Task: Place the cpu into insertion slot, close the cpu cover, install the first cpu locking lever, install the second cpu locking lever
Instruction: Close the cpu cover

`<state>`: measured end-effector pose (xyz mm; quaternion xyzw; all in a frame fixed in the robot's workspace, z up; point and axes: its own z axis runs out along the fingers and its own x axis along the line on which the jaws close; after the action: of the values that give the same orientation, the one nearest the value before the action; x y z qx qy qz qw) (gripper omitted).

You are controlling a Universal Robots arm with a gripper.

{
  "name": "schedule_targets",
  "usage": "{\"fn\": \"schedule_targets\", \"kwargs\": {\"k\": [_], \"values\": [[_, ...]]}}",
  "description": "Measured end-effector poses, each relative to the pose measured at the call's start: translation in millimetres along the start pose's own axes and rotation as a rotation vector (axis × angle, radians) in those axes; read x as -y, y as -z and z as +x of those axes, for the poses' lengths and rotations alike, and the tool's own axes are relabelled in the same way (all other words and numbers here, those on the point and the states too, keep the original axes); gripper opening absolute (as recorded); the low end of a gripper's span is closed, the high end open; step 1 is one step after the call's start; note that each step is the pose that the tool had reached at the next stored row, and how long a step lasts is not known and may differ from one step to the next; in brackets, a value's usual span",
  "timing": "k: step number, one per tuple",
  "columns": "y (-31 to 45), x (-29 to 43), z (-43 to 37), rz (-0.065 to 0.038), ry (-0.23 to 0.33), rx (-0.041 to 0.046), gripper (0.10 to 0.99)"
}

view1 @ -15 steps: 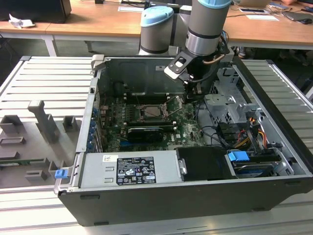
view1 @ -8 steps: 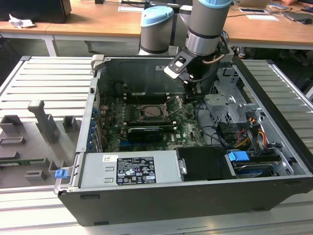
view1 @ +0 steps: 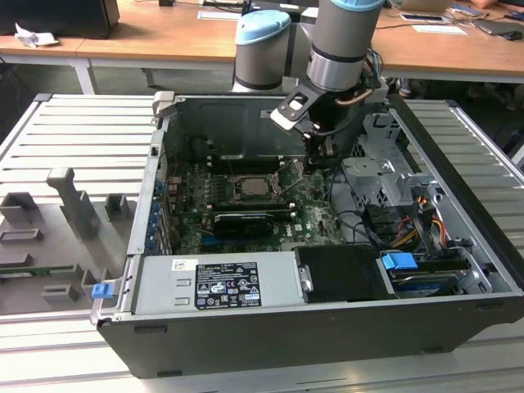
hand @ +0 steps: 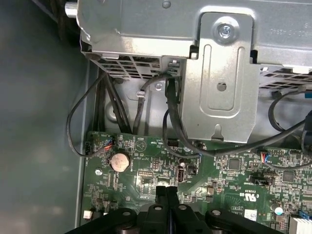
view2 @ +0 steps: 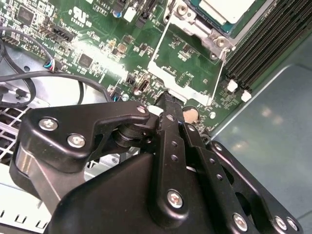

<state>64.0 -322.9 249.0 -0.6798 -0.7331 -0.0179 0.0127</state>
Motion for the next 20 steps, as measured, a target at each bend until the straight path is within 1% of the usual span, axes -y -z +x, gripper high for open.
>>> {"fn": "schedule_targets", "kwargs": {"k": [3, 7, 9, 10, 13, 20], "values": [[0.0, 4.8, 0.4, 0.0, 0.0, -0.0001, 0.106], [0.1, 13.2, 1.0, 0.0, 0.0, 0.0, 0.106], [0.1, 25.3, 1.9, 0.0, 0.0, 0.0, 0.106], [0.2, 29.3, 2.2, 0.0, 0.0, 0.0, 0.106], [0.2, 33.5, 2.5, 0.0, 0.0, 0.0, 0.106], [0.2, 39.1, 3.0, 0.0, 0.0, 0.0, 0.106]]}}
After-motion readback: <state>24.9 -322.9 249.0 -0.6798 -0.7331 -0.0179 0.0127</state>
